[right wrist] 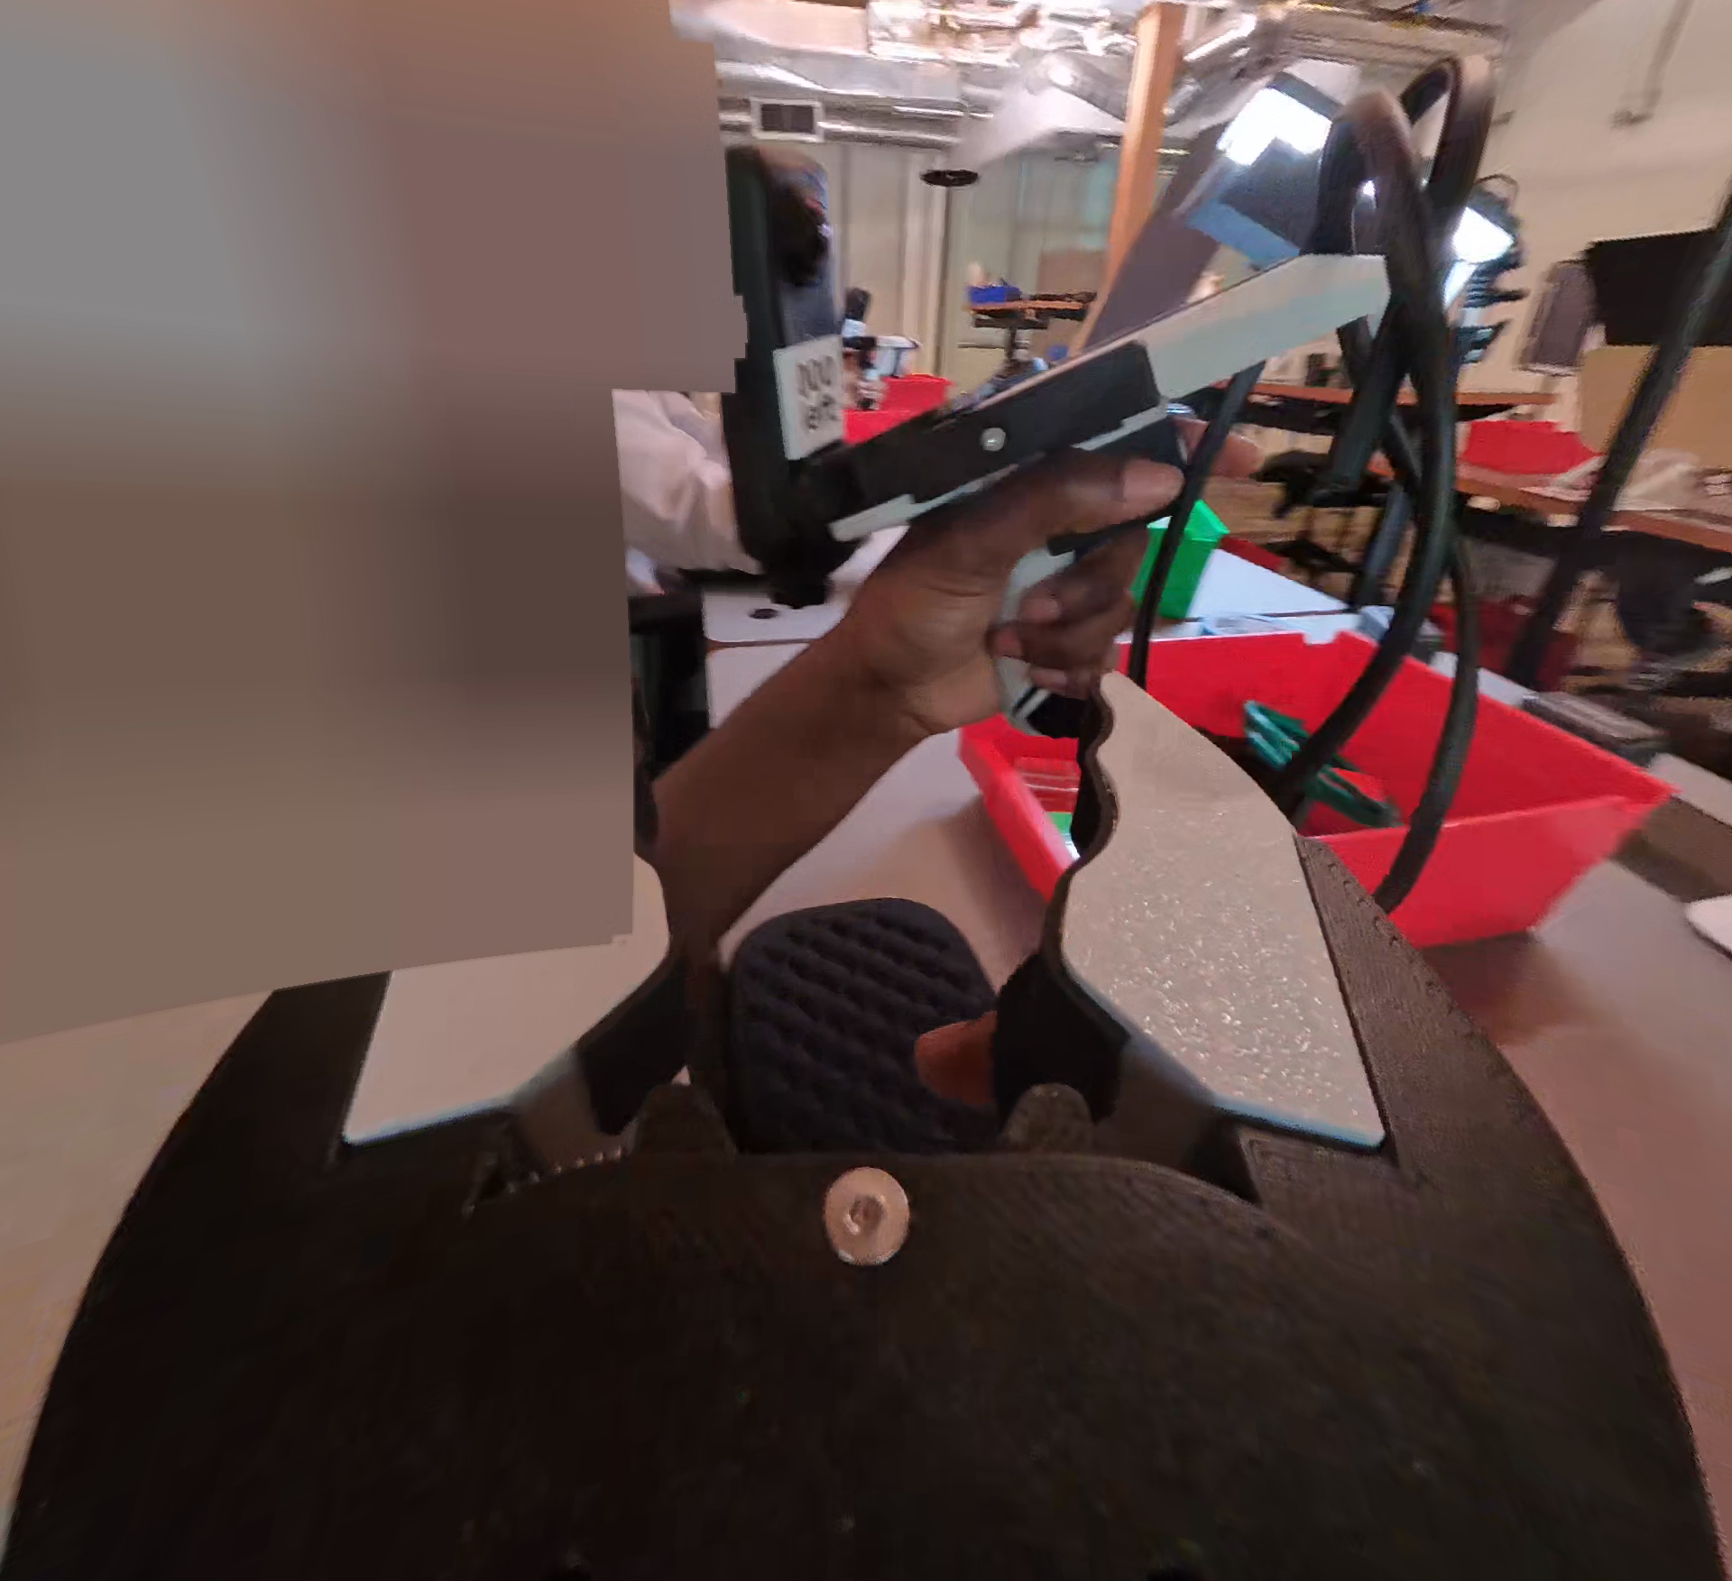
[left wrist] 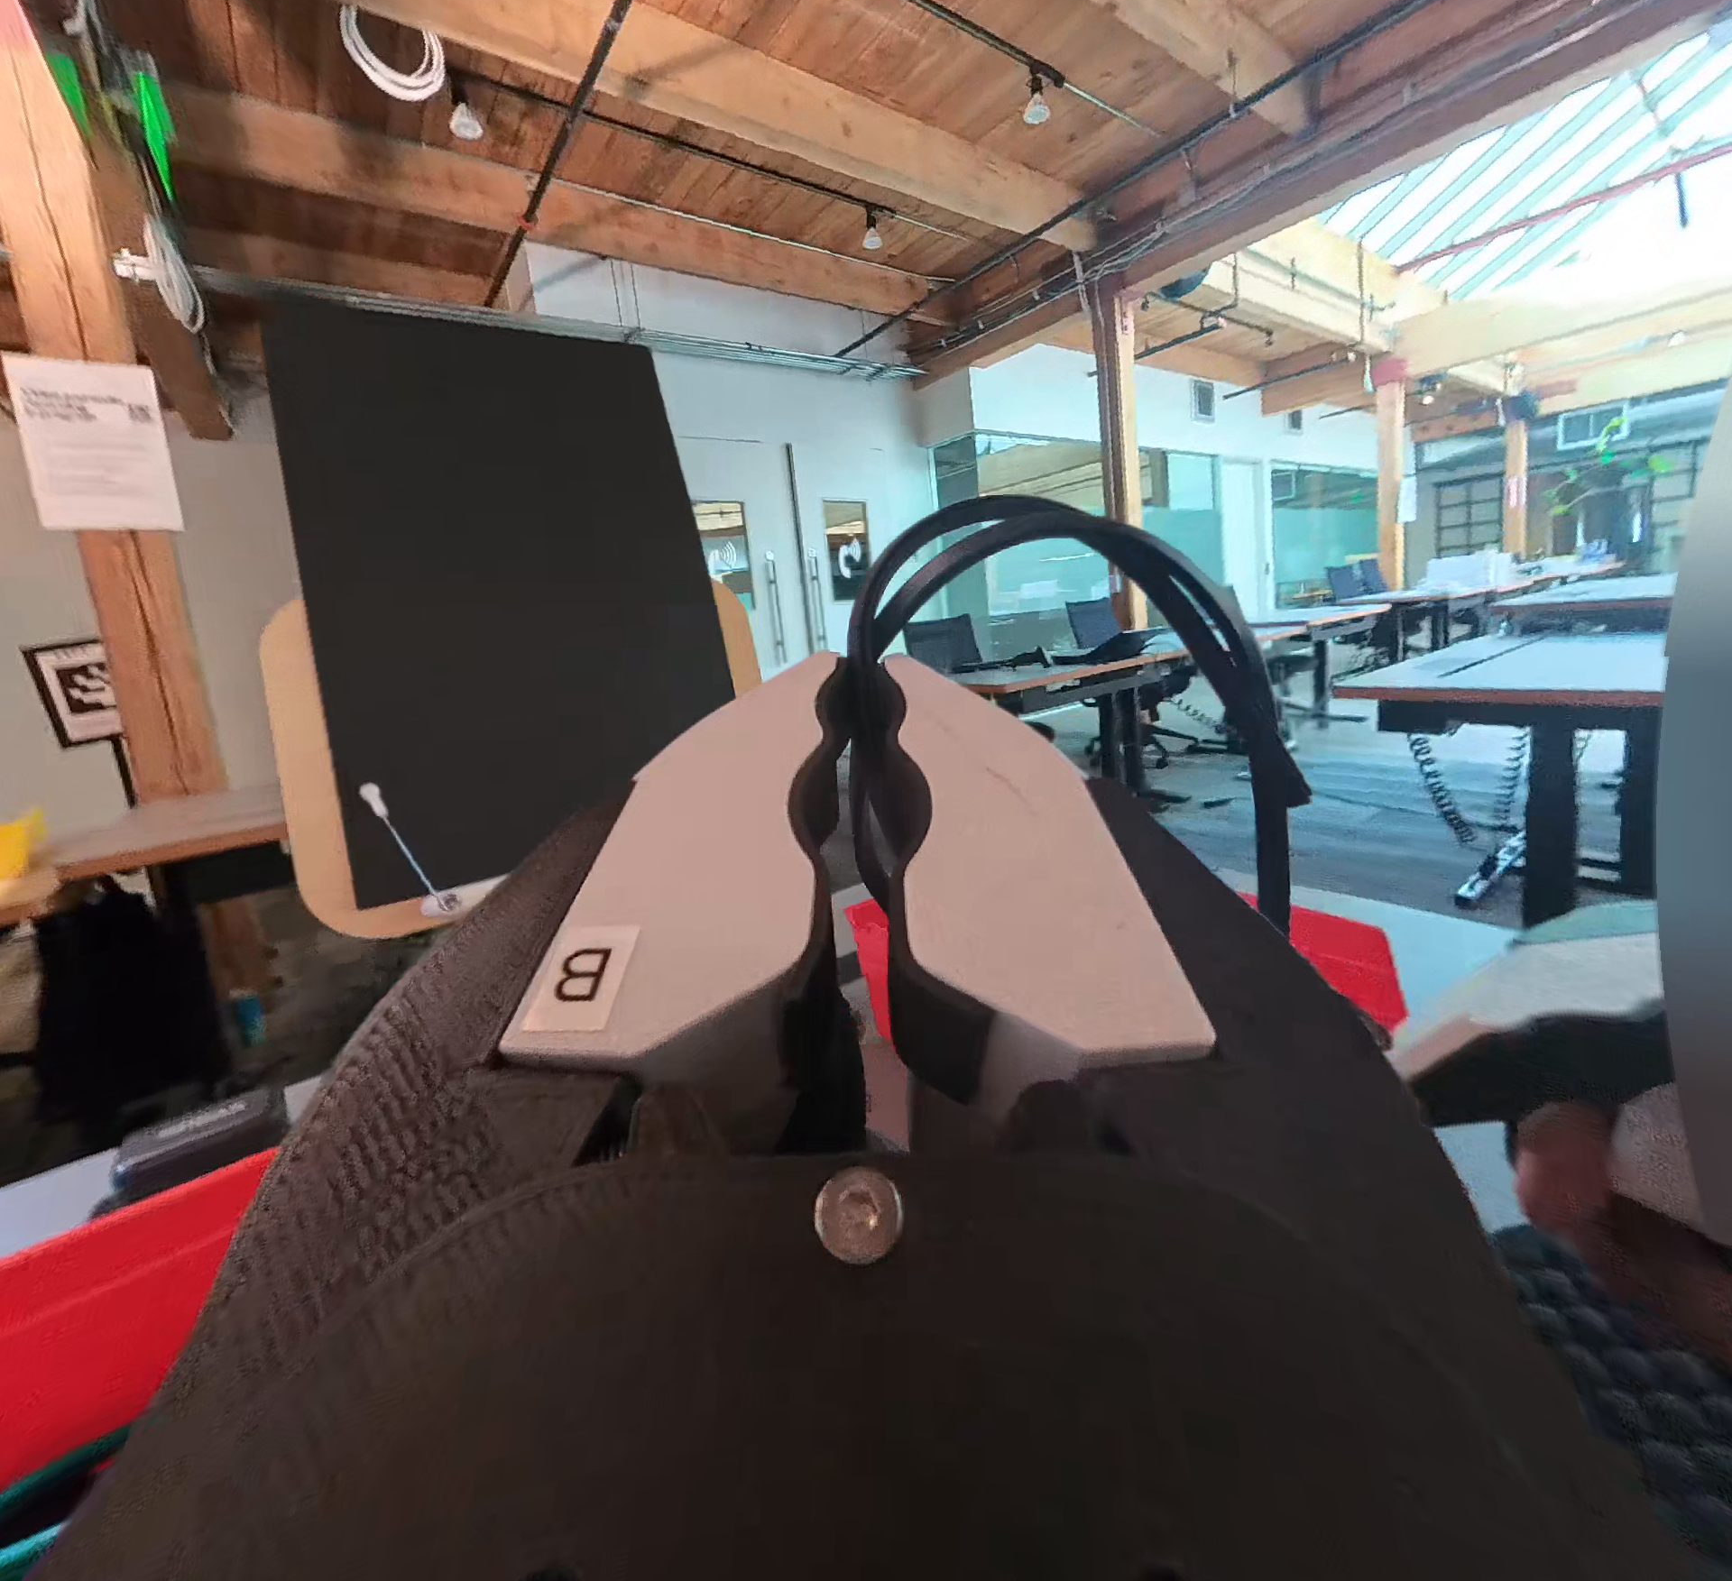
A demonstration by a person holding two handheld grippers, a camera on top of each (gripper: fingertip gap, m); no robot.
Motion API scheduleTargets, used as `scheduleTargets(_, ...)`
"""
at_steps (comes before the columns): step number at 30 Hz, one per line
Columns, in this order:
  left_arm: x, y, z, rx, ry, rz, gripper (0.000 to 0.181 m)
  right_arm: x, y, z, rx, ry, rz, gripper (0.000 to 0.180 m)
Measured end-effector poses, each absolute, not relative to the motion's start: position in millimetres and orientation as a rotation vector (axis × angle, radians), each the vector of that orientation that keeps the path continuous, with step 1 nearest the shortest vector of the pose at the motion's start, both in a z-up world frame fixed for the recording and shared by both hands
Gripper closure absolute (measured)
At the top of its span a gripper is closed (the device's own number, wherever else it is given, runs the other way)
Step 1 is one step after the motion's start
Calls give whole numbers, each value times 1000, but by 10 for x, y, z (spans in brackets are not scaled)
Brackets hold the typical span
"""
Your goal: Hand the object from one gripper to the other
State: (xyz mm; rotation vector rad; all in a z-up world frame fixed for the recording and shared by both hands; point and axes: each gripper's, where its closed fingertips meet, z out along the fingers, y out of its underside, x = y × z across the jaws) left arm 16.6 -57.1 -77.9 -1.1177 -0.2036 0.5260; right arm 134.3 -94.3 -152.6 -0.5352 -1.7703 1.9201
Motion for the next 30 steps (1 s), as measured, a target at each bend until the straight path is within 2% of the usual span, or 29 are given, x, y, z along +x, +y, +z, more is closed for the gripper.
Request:
scheduleTargets(1,198,-545,-778,-1125,-187,544,176,1287,-955,-1517,-535,-1753,1892,93)
scheduleTargets(4,317,-474,-770,-1136,-136,535,176,1067,-864,-1449,-565,-1667,1797,91)
scheduleTargets(10,614,-437,-710,-1105,-52,365,176,632,-512,-1601,-716,-1674,1474,60)
scheduleTargets(12,720,-443,-676,-1084,-22,299,176,591,-503,-1637,-743,-1699,1461,57)
scheduleTargets(14,767,-479,-643,-1064,-13,274,177,571,-458,-1632,-753,-1690,1436,67)
scheduleTargets(18,780,-570,-627,-1026,-33,209,176,596,-314,-1565,-718,-1641,1342,141)
scheduleTargets(20,796,-602,-638,-1001,-45,139,176,603,-264,-1551,-678,-1649,1277,168)
scheduleTargets(24,745,-624,-705,-964,-89,44,176,593,-223,-1579,-605,-1706,1173,177)
scheduleTargets(30,450,-653,-928,-921,-302,-154,172,579,-164,-1691,-529,-1857,1007,178)
